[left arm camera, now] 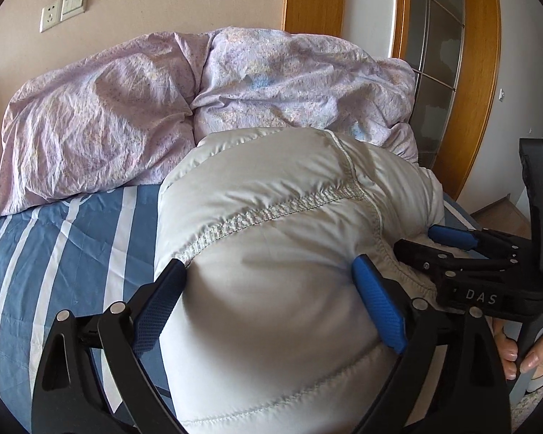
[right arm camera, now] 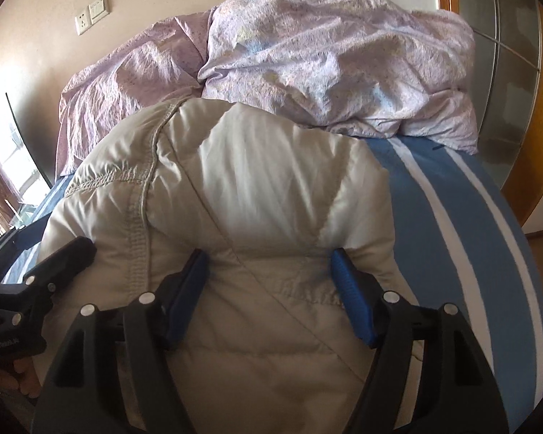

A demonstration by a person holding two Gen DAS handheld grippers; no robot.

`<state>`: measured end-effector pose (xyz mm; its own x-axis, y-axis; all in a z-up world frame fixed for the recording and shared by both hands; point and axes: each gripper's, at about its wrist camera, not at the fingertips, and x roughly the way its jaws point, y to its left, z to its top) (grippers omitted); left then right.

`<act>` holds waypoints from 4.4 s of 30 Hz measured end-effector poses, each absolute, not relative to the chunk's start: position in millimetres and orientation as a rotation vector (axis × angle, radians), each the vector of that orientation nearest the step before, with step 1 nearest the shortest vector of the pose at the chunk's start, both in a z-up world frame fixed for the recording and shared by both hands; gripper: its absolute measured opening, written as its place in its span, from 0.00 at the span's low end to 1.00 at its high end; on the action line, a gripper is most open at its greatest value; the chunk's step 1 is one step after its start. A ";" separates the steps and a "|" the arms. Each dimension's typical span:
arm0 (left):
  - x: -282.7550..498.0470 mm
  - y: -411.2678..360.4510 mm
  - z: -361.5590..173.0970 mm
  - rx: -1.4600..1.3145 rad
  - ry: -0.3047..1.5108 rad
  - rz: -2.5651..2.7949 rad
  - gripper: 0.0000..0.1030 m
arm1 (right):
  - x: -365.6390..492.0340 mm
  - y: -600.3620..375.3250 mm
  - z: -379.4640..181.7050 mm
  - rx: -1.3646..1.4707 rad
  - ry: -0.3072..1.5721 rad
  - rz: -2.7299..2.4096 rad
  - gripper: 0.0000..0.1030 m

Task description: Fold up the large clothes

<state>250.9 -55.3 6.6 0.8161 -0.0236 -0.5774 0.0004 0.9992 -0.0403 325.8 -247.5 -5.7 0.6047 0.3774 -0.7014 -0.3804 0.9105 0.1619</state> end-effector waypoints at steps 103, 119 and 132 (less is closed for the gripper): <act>258.3 34.3 -50.2 -0.479 0.834 -0.306 0.99 | 374.5 -321.5 -100.6 0.668 1.353 0.766 0.98; 250.7 6.7 -41.3 -0.362 0.764 -0.215 0.85 | 360.2 -290.3 -97.6 0.634 1.232 0.836 0.76; 245.6 -2.9 -23.0 -0.237 0.714 -0.186 0.69 | 339.1 -273.8 -71.7 0.591 1.165 0.836 0.53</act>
